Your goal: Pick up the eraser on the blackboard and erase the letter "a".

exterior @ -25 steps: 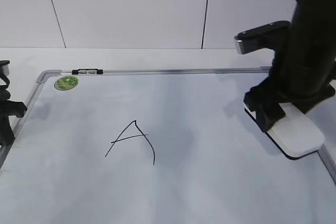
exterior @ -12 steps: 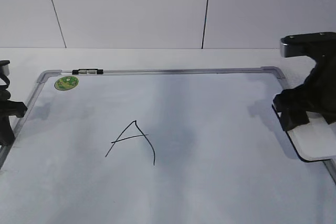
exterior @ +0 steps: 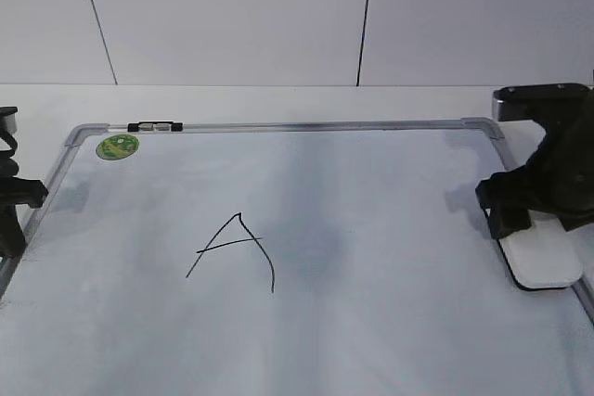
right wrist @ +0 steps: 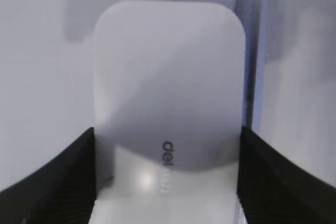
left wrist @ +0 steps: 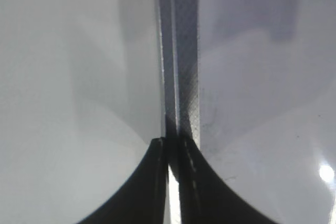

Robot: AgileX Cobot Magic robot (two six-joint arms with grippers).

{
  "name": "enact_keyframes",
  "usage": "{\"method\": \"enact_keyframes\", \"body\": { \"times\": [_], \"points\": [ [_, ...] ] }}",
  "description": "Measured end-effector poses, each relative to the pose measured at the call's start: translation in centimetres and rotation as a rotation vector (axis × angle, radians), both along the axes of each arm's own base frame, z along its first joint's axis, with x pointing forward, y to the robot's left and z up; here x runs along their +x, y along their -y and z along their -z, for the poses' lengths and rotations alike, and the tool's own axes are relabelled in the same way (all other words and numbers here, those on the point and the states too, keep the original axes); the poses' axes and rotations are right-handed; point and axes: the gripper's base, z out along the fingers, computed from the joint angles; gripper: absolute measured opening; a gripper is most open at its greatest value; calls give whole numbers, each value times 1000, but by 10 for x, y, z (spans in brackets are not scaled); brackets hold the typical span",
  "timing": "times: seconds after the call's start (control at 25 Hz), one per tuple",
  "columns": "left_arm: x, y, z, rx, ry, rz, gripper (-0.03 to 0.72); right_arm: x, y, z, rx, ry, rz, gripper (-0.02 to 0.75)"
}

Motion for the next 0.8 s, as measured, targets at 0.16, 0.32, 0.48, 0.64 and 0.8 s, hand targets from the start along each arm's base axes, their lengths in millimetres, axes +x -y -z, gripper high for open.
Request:
{"method": "enact_keyframes", "body": {
  "times": [0.16, 0.32, 0.48, 0.64, 0.8],
  "points": [
    [0, 0, 0, 0, 0, 0, 17, 6, -1, 16, -2, -27, -2, 559],
    [0, 0, 0, 0, 0, 0, 17, 7, 0, 17, 1, -20, 7, 559],
    [0, 0, 0, 0, 0, 0, 17, 8, 4, 17, 13, -17, 41, 573],
    [0, 0, 0, 0, 0, 0, 17, 13, 5, 12, 10, 0, 44, 618],
    [0, 0, 0, 0, 0, 0, 17, 21, 5, 0, -4, 9, 46, 626]
  ]
}}
